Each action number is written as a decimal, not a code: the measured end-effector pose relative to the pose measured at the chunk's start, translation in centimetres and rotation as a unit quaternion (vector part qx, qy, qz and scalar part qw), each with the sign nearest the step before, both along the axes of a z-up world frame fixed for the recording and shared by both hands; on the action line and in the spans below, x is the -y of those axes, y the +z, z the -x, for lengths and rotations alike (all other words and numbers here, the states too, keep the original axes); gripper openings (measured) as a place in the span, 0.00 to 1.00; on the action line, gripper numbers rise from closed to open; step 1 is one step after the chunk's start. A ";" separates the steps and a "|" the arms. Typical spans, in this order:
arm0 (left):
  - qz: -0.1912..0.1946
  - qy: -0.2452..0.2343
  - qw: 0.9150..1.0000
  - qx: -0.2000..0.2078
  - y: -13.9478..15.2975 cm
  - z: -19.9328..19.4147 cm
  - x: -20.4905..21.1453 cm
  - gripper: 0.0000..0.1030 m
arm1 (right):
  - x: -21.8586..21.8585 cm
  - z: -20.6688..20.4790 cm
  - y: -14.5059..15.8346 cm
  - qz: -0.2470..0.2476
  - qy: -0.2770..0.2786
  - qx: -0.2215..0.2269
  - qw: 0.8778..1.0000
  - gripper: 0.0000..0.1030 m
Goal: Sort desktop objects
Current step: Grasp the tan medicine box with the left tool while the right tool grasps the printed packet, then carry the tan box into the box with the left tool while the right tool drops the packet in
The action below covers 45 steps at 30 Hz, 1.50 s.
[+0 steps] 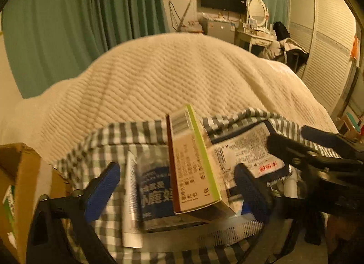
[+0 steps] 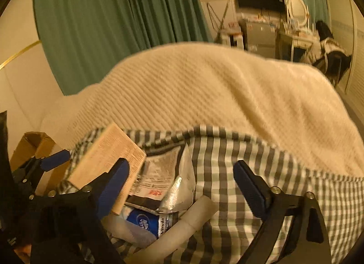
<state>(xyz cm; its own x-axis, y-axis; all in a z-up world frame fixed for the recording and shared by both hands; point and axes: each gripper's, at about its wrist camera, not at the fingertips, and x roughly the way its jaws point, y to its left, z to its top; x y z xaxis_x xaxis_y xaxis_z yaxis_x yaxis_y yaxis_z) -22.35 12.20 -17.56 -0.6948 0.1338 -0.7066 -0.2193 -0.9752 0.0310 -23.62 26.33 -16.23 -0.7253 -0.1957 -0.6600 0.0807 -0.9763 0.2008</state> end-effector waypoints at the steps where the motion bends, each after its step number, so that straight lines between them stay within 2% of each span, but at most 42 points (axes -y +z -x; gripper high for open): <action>1: -0.002 -0.007 1.000 0.004 -0.4 0.0 -0.1 0.68 | 0.0 0.3 -0.5 0.002 0.000 0.009 1.000 0.88; 3: 0.004 -0.021 1.000 -0.008 -0.7 -0.5 -0.5 0.66 | 0.5 0.6 -1.4 0.004 0.010 0.019 1.000 0.88; 4: 0.015 -0.026 0.999 -0.016 -0.8 -0.8 -0.9 0.61 | 0.7 0.8 -1.6 0.004 0.014 0.023 1.000 0.85; 5: 0.022 -0.031 0.999 -0.020 -0.8 -1.0 -1.2 0.56 | 0.9 1.1 -1.9 0.002 0.018 0.028 0.999 0.82; 6: 0.028 -0.042 0.998 -0.023 -0.7 -1.2 -1.6 0.43 | 1.0 1.2 -2.1 0.004 0.020 0.032 0.999 0.76; 9: 0.038 -0.051 0.997 -0.031 -0.4 -1.6 -2.2 0.43 | 0.7 1.2 -2.1 0.010 0.018 0.038 0.999 0.69; 11: 0.031 -0.048 0.998 -0.028 -0.4 -1.7 -1.9 0.42 | 1.0 0.9 -2.0 0.003 0.019 0.035 0.999 0.62; 13: 0.024 -0.046 0.998 -0.029 -0.3 -1.9 -1.6 0.41 | 1.4 0.7 -2.1 -0.005 0.024 0.033 0.999 0.43; 14: 0.025 -0.045 0.998 -0.031 -0.3 -2.1 -1.5 0.41 | 1.6 0.5 -2.1 -0.004 0.026 0.030 0.999 0.39; 15: 0.026 -0.043 0.998 -0.031 -0.2 -2.2 -1.5 0.41 | 1.4 0.5 -2.1 -0.005 0.024 0.029 0.999 0.29; 18: 0.026 -0.039 0.998 -0.029 0.6 -2.1 -1.8 0.41 | 1.2 0.7 -2.2 0.005 0.017 0.034 0.999 0.21; 22: 0.016 -0.030 0.999 -0.041 1.6 -2.9 -1.0 0.41 | 1.0 -1.0 -0.7 0.014 0.011 0.010 1.000 0.18; 26: 0.014 -0.027 0.998 -0.049 2.7 -4.3 -0.6 0.40 | 1.4 -3.0 0.0 -0.005 -0.005 -0.014 1.000 0.18; 30: 0.012 -0.025 0.997 -0.073 5.0 -6.4 -0.1 0.29 | 2.4 -5.0 1.8 -0.038 -0.009 -0.043 0.998 0.18; 45: -0.011 -0.023 0.989 -0.148 11.8 -13.2 3.8 0.28 | 4.7 -11.9 10.4 -0.059 -0.015 -0.141 0.988 0.18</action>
<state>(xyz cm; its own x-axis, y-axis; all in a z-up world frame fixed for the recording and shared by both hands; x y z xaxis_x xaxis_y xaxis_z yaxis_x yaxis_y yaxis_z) -9.12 8.41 -5.78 -0.8637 0.1829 -0.4696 -0.2477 -0.9656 0.0795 -11.72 21.60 -5.83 -0.8878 -0.1049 -0.4481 0.0872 -0.9944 0.0600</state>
